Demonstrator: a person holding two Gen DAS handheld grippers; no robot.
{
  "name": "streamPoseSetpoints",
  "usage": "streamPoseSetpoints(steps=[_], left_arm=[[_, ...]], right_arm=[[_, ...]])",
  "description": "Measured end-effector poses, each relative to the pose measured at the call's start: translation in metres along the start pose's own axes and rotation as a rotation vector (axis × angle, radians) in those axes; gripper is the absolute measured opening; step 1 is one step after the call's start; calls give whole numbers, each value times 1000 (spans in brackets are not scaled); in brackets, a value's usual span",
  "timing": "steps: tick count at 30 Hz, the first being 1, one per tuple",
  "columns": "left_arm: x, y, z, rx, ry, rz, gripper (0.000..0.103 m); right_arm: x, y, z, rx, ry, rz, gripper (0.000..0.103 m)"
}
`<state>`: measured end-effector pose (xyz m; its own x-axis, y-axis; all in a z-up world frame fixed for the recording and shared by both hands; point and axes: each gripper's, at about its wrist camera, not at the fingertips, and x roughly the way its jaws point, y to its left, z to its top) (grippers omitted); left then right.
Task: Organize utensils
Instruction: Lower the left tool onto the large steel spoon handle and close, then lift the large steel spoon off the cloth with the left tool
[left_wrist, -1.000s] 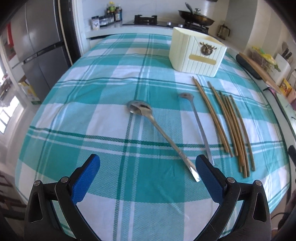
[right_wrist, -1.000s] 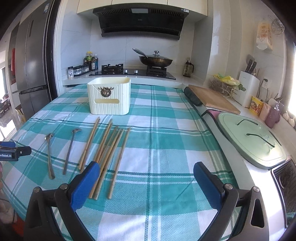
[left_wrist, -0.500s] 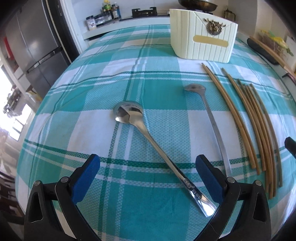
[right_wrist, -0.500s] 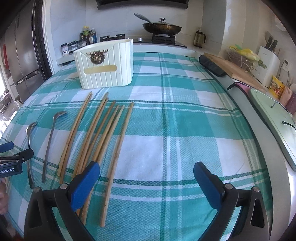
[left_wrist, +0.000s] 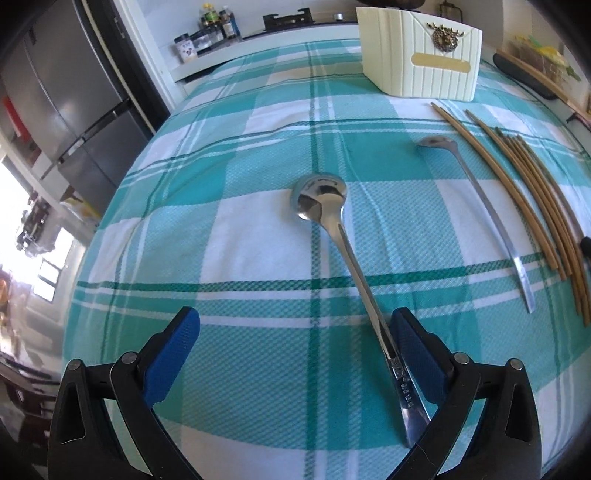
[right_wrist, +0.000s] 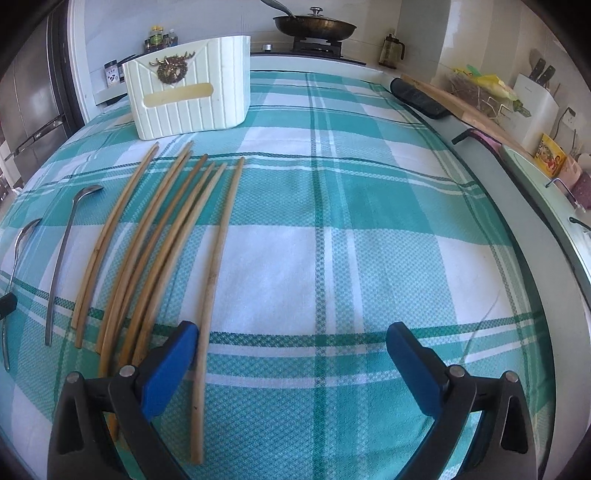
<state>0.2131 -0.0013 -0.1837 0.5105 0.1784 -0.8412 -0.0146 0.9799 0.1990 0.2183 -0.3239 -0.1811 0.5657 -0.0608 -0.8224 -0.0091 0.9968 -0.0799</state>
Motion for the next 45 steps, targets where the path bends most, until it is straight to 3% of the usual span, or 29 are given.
streamPoseSetpoints(steps=[4,8,10,11,13,14,16,18,25,29,34,45], left_arm=[[-3,16,-5,13,-11,33,102],[-9,30,-6,-9,-16,-11,99],[-9,30,-7,-9,-2,-58,77],[-9,29,-7,-4,7,-86,71],[-5,23,-9,10,35,-130,40],[-5,20,-11,12,37,-157,33],[-7,17,-11,17,29,-194,7],[-10,19,-12,11,27,-206,7],[-1,57,-9,-142,70,-368,7],[2,71,-9,-176,68,-352,7],[11,92,-9,-266,79,-407,8],[12,114,-3,-297,48,-353,8]], right_arm=[[-2,-3,-3,8,-4,-11,103],[-4,1,-5,-7,-10,-35,103],[-5,2,-5,-14,-15,-47,103],[-5,3,-4,-15,-16,-50,103],[-5,3,-4,-16,-18,-53,103],[-5,3,-4,-15,-18,-54,103],[-5,3,-4,-14,-19,-54,103],[-5,3,-5,-16,-18,-55,103],[-8,1,-8,-18,-21,-56,103],[-8,0,-7,-15,-20,-55,103],[-9,1,-9,-23,-21,-64,103],[-11,3,-9,-44,-19,-78,103]])
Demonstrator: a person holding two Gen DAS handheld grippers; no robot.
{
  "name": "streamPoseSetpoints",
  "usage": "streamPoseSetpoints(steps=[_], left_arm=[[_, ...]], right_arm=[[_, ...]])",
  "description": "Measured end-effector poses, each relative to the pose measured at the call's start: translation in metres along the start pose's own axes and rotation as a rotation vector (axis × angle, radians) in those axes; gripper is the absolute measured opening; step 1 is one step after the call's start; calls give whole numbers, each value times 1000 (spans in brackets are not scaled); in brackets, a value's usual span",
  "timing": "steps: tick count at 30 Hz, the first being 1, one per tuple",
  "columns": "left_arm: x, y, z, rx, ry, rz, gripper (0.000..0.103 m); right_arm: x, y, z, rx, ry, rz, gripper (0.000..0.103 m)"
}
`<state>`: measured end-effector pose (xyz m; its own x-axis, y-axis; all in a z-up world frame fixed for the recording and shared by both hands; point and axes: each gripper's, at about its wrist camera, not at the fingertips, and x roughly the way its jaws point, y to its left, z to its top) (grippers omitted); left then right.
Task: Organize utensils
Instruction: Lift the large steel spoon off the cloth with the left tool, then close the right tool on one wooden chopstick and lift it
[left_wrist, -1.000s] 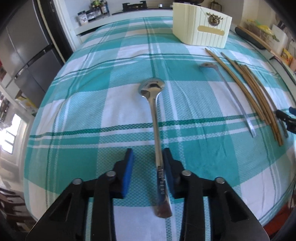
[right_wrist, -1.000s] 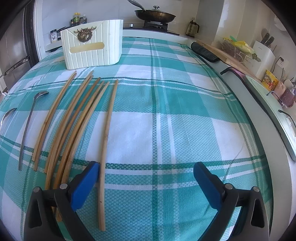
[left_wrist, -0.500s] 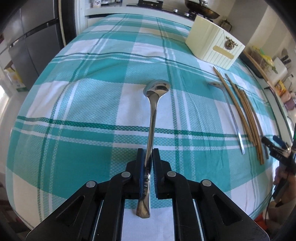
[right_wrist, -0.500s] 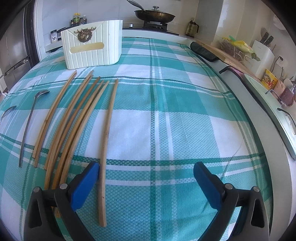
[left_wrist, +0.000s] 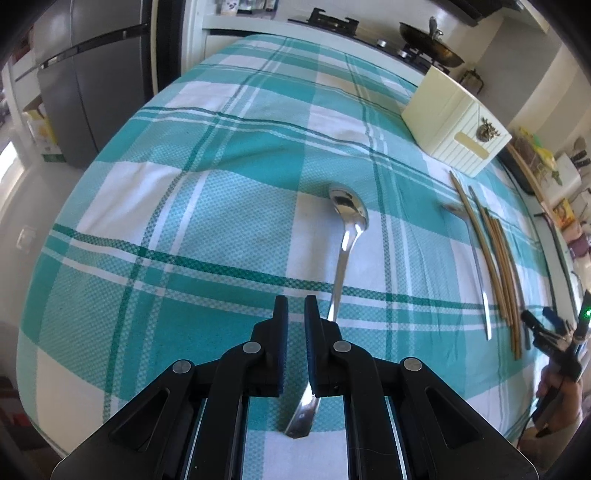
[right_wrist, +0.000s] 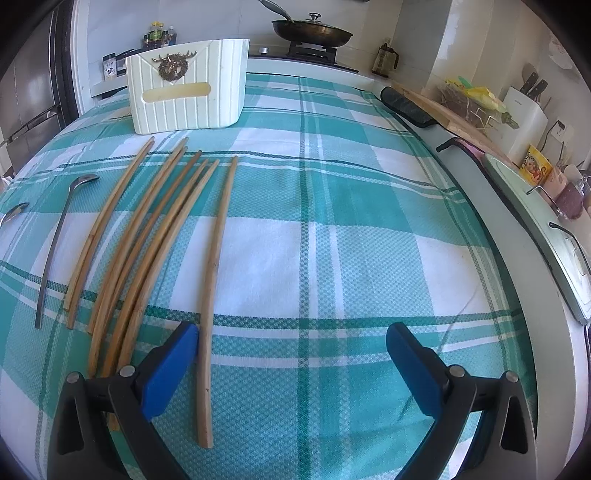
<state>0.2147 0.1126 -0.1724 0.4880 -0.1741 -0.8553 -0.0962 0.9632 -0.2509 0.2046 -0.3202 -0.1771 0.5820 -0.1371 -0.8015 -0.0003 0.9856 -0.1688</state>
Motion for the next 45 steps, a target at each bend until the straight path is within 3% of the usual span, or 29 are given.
streamPoseSetpoints(steps=[3,4,5,7,9,12,14,15,16,21,27,29,31,33,34,37,38,39,40,43,45], left_arm=[[-2,-3,4,10,-9,-9,8],[-2,-8,7,34,-16,-6,13],[-2,-14,11,64,-16,-7,21],[2,-23,19,110,-22,-21,60],[11,-27,26,126,-17,-21,63],[29,-27,31,128,38,-43,59],[34,-32,30,152,52,-35,36],[34,-36,29,176,49,-27,10],[34,-39,28,189,50,-22,6],[14,-52,27,208,-30,-23,3],[11,-67,25,250,-39,-25,5],[15,-69,24,268,-47,21,15],[18,-75,23,309,-73,88,48],[20,-83,20,381,-121,172,65],[23,-88,18,423,-135,213,69],[40,-98,16,529,-129,330,69],[46,-98,17,544,-121,355,68],[50,-97,18,545,-112,360,54],[53,-94,21,534,-92,340,25],[51,-80,33,437,-40,192,12],[48,-65,42,340,-2,34,6]], right_arm=[[-1,1,1,-4,0,-3,103],[-1,1,1,-6,0,-4,103],[-1,2,1,-8,0,-4,103],[-1,4,1,-12,-1,-2,103],[-1,6,2,-16,-3,-1,103],[-4,8,1,-20,-9,3,103],[-7,8,1,-23,-14,0,103],[-7,8,0,-22,-16,-2,103],[-8,6,0,-19,-16,-4,103],[-4,2,-1,4,-6,2,103],[-3,4,-1,-1,-8,10,103],[-4,4,-1,0,-13,14,103],[-5,3,-2,2,-15,15,103],[-5,2,-3,7,-13,18,103],[-4,1,-4,11,-10,20,103],[-4,-1,-5,25,-8,28,103],[-4,-1,-5,27,-9,30,103],[-5,-1,-5,28,-11,30,103],[-5,-1,-5,27,-13,31,103],[-6,-1,-5,26,-16,36,103],[-7,-1,-6,25,-16,38,103]])
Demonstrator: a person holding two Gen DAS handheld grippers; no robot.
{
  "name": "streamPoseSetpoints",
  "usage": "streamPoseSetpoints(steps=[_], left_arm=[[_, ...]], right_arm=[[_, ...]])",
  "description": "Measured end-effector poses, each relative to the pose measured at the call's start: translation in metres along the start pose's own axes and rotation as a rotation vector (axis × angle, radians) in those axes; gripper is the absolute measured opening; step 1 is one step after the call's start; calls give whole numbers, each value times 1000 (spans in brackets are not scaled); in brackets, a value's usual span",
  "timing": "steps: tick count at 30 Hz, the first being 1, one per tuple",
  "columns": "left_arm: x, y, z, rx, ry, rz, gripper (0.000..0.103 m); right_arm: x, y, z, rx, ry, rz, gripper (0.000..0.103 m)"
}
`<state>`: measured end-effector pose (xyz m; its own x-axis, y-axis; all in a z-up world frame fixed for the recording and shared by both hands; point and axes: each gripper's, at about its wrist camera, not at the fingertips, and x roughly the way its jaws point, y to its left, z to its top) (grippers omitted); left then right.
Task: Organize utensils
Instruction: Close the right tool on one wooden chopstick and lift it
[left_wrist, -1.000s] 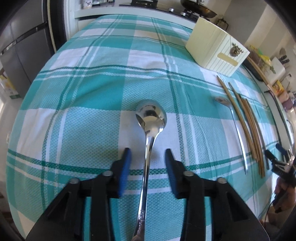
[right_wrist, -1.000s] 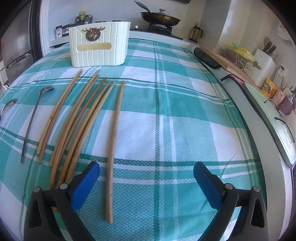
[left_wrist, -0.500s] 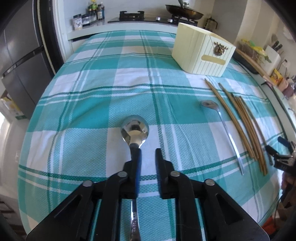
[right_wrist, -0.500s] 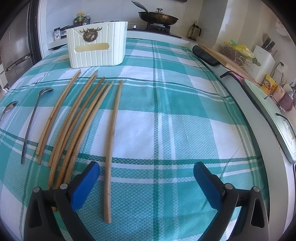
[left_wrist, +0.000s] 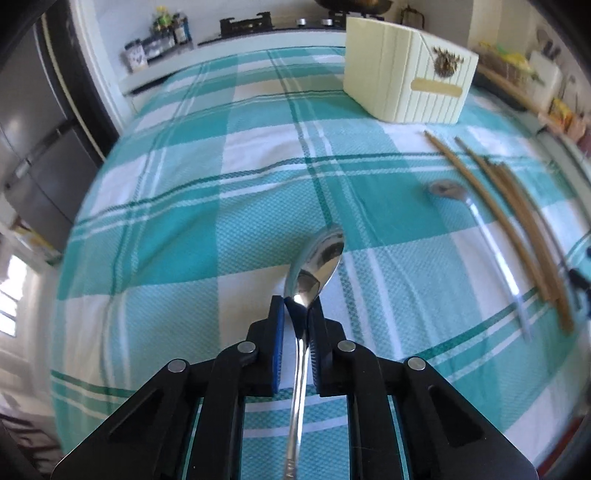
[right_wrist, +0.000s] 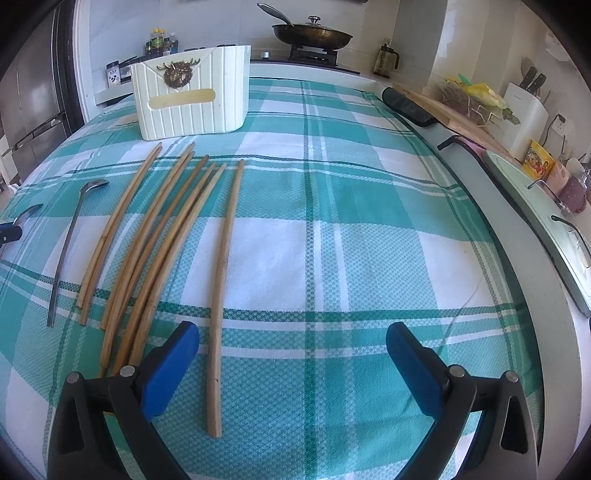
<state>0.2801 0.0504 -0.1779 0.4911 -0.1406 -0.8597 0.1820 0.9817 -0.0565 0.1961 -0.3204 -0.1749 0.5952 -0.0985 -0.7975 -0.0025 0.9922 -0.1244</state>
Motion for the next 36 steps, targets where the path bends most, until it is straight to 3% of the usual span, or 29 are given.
streamPoseSetpoints(steps=[2,9,11,13,15,16,20,22,24,27,30,36], left_arm=[[-1,17,1,-86,9,-123,3],[0,45,-5,-158,11,-142,6],[-2,45,-8,-160,11,-137,13],[-6,44,-11,-159,5,-135,43],[-13,37,-18,-133,-16,-114,66],[-16,34,-22,-111,-23,-105,73],[-12,12,-36,22,2,16,74],[-11,8,-39,44,-13,54,75],[-8,11,-35,17,-9,51,72],[-1,14,-24,1,-20,62,63],[9,18,-7,-16,-25,65,61],[19,22,12,-52,2,55,61]], right_arm=[[0,-1,-1,1,0,0,103],[2,-5,2,8,4,-3,103],[0,-6,5,-3,-6,4,103],[-2,-7,9,-15,-13,18,103],[-4,-9,14,-8,-7,78,103],[-4,-11,16,0,3,122,102],[2,-8,25,-35,60,190,100],[7,-1,29,-92,84,209,74],[16,7,33,-137,109,212,57],[24,15,39,-176,113,203,49],[31,13,52,-170,131,205,36],[41,7,69,-191,197,216,36]])
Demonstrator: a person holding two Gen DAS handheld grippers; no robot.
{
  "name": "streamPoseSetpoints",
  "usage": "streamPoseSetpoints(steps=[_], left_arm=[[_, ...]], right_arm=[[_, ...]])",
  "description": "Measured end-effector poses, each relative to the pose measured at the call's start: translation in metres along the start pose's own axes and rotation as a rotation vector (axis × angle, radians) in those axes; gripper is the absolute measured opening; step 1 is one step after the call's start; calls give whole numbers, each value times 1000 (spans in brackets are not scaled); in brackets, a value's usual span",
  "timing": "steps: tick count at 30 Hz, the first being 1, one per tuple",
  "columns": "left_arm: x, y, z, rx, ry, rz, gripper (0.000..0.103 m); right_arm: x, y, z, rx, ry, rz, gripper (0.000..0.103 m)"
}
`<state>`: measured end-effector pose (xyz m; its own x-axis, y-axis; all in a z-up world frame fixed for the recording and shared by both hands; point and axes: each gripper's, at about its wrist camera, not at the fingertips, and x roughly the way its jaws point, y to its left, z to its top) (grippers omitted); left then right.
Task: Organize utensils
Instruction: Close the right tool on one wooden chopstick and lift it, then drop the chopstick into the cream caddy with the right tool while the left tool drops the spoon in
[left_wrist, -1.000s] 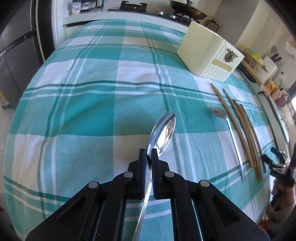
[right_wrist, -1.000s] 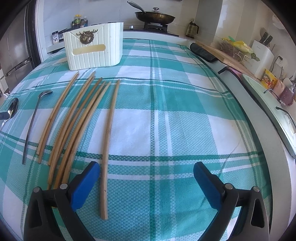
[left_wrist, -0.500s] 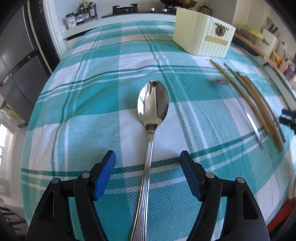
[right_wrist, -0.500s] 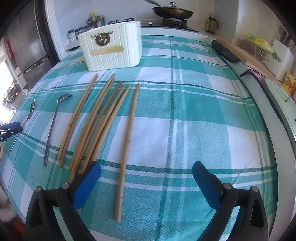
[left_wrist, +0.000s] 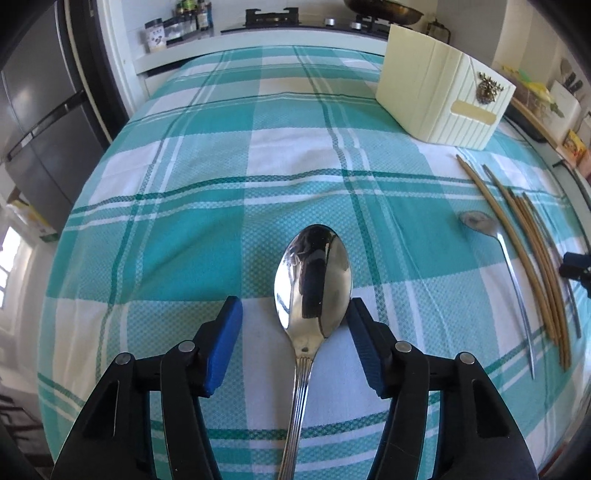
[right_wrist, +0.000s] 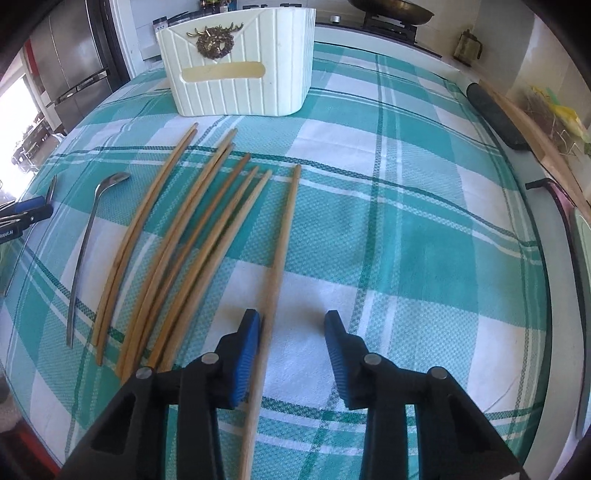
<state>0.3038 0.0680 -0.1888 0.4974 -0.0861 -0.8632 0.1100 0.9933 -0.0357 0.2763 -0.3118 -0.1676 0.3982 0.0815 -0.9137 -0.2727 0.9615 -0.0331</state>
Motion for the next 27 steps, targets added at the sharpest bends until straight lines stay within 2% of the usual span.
streamPoseSetpoints(steps=[4,8,9,11,12,13,14,15,17,21,27], left_arm=[[-2,-8,-4,54,40,-8,70],[5,-13,6,80,58,-3,71],[7,-13,10,74,59,-9,69],[11,-13,20,61,53,-10,58],[13,-13,25,57,48,-18,42],[14,-12,29,50,51,-25,42],[16,-11,32,43,55,-33,42],[17,-11,35,39,51,-38,42],[16,-10,38,28,39,-55,41],[-16,-7,39,-5,-50,-83,41],[-86,-3,42,-40,-205,-149,41]], right_arm=[[2,0,6,-32,56,31,39],[11,0,24,-56,82,46,40],[14,-1,31,-54,83,46,40],[21,-5,47,-33,74,49,40],[26,-7,56,-17,75,52,38],[29,-8,63,-4,68,56,33],[32,-9,71,-3,67,49,23],[34,-9,78,-3,62,34,9],[39,-14,88,39,51,54,7],[20,-25,90,127,-42,111,7],[-60,-26,65,146,-251,171,7]])
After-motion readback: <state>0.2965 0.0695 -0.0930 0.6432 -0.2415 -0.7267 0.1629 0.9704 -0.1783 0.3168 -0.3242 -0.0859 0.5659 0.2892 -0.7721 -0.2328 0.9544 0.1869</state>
